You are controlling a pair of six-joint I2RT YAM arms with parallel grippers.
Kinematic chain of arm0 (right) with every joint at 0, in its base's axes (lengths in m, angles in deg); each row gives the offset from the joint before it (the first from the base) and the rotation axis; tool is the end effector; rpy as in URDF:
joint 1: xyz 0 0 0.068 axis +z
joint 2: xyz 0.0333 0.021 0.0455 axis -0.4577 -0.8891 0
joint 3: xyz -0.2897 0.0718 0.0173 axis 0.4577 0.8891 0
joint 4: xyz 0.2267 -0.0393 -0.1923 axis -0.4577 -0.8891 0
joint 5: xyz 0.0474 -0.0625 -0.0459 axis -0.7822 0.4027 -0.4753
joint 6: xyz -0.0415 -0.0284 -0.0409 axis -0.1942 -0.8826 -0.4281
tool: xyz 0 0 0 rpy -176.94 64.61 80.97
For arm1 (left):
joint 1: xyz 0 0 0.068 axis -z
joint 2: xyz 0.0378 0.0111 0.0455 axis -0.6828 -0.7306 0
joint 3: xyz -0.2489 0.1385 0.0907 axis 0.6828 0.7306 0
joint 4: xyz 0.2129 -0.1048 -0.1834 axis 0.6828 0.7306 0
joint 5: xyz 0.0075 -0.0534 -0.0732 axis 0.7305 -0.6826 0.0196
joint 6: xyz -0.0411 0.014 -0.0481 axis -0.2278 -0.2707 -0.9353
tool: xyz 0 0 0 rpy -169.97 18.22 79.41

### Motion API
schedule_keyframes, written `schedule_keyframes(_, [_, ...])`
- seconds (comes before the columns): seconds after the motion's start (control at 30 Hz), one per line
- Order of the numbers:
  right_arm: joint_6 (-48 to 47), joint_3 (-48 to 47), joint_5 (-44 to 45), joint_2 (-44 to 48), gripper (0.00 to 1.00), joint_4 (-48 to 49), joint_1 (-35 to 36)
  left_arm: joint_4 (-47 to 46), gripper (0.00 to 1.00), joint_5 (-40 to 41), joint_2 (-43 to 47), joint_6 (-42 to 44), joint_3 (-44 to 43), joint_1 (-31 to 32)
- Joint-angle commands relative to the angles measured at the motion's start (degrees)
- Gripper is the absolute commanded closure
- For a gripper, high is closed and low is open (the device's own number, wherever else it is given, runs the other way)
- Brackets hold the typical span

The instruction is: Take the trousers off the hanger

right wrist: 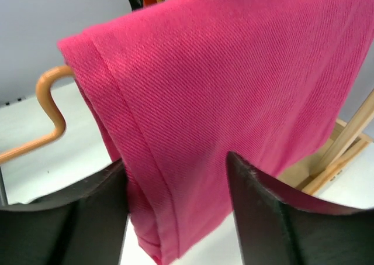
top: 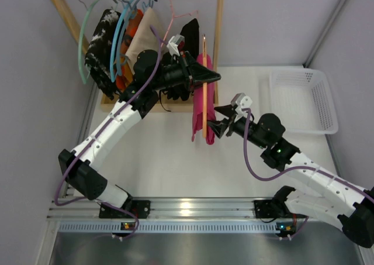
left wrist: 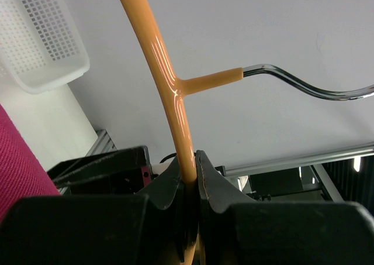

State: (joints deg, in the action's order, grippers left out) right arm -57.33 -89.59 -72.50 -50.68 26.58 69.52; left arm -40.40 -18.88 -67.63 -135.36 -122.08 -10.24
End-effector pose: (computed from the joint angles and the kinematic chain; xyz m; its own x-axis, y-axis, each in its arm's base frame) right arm 0.1886 0.1854 0.3457 0.0571 0.0401 -0.9976 -0.8071 0.5900 -0.0225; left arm 0.3123 -0.2397 0.4935 -0.9032 -0.3090 -0.2979 0.3081 0.0165 -0.9512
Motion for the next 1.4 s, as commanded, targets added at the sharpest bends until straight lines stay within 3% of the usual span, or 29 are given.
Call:
schedule_keyframes(0.0, [-2.8, -3.9, 0.6, -0.3, 0.4, 4.6, 0.8, -9.9, 1.0, -0.4, 3.0, -0.3, -2.3, 0.0])
schedule_keyframes(0.13, [-3.0, -5.3, 1.7, -0.3, 0.73, 3.5, 0.8, -9.9, 1.0, -0.2, 3.9, -0.5, 0.6, 0.1])
schedule_keyframes(0.17, [-3.0, -5.4, 2.2, 0.1, 0.9, 3.1, 0.8, -9.8, 1.0, -0.2, 4.1, -0.3, 0.8, 0.1])
schedule_keyframes(0.2, [-3.2, -6.4, 2.6, 0.3, 1.0, 1.5, 0.8, -9.8, 1.0, -0.3, 4.3, -0.1, 1.1, 0.1])
schedule_keyframes(0.7, [-8.9, -19.6, 5.5, 10.7, 1.0, -11.5, 0.7, -10.3, 1.0, -1.8, 7.0, 9.8, 11.4, -0.1])
schedule_keyframes(1.03, [-12.0, -24.6, 9.1, 15.4, 1.0, -12.6, -0.9, -10.6, 1.0, -2.4, 6.9, 11.6, 15.7, -1.4])
schedule_keyframes(1.37, [-10.1, -33.9, 10.2, 14.5, 1.0, -12.0, -5.2, -9.9, 1.0, -2.1, 6.4, 12.2, 18.8, -1.7])
